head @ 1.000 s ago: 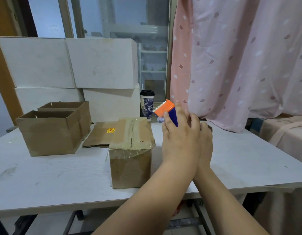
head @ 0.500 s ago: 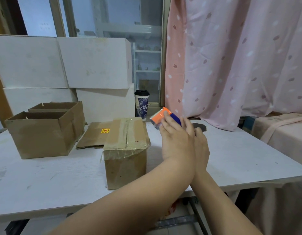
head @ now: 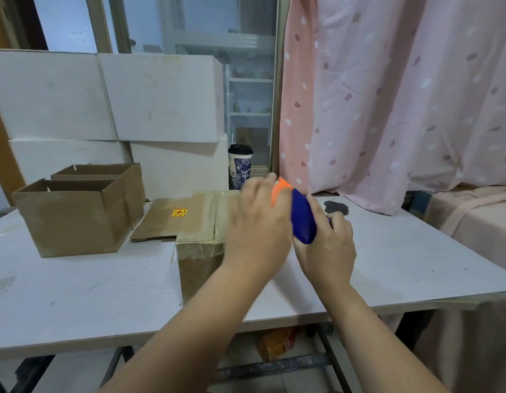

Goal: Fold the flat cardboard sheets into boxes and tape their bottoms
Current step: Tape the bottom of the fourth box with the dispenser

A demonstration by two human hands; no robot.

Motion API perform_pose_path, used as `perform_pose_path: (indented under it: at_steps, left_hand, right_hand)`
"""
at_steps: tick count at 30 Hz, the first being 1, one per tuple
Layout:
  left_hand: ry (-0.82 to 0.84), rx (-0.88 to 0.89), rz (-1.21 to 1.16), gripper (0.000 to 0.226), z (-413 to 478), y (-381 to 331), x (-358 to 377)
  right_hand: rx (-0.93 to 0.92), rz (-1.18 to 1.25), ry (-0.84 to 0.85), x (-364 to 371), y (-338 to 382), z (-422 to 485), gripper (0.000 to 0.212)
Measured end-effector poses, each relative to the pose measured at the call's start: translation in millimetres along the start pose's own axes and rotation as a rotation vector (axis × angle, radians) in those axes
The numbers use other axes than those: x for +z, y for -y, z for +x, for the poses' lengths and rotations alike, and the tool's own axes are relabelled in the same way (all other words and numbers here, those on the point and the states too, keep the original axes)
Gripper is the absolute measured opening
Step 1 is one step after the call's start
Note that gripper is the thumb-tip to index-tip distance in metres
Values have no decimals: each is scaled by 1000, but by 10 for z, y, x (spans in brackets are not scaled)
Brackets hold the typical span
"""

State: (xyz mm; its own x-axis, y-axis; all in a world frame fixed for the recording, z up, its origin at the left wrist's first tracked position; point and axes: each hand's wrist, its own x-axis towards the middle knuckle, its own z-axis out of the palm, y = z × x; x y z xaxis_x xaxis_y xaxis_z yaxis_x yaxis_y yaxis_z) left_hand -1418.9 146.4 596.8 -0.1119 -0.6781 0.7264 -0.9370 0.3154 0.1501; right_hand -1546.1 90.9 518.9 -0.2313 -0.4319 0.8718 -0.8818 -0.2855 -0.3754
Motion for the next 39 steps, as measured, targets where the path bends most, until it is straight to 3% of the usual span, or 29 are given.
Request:
perform_pose_path:
  at_steps: [5, 8, 11, 14, 19, 26, 31, 33, 36, 39]
  left_hand:
    - [-169, -147, -136, 21, -197, 320, -151]
    - [-74, -98, -54, 12, -298, 451, -150]
    - [35, -10, 1, 26, -396, 592, -138]
    - [101, 59, 98, 50, -478, 645, -130]
    - [108, -50, 83, 62, -538, 689, -136]
    - [62, 15, -54, 39, -564, 793, -171]
    - [-47, 71, -119, 17, -590, 845, -142]
    - [-96, 113, -121, 13, -610, 862, -124]
    - [-133, 149, -108, 7, -640, 889, -103]
    - [-145, 149, -97, 8, -643, 899, -89]
  right_hand:
    - [80, -122, 283, 45, -55, 21, 72]
    - [91, -192, 400, 125, -88, -48, 75]
    - [49, -310, 477, 217, -93, -148, 81]
    - [-1, -341, 435, 310, -76, -179, 78]
    - [-66, -391, 522, 444, 0, -211, 64]
    - [-198, -425, 557, 506, -40, -360, 59]
    - [-158, -387, 650, 427, -23, -353, 60]
    - [-109, -287, 560, 348, 66, -303, 54]
    - [-25, 237, 303, 176, 298, -181, 36]
    - [33, 726, 403, -23, 554, -72, 29]
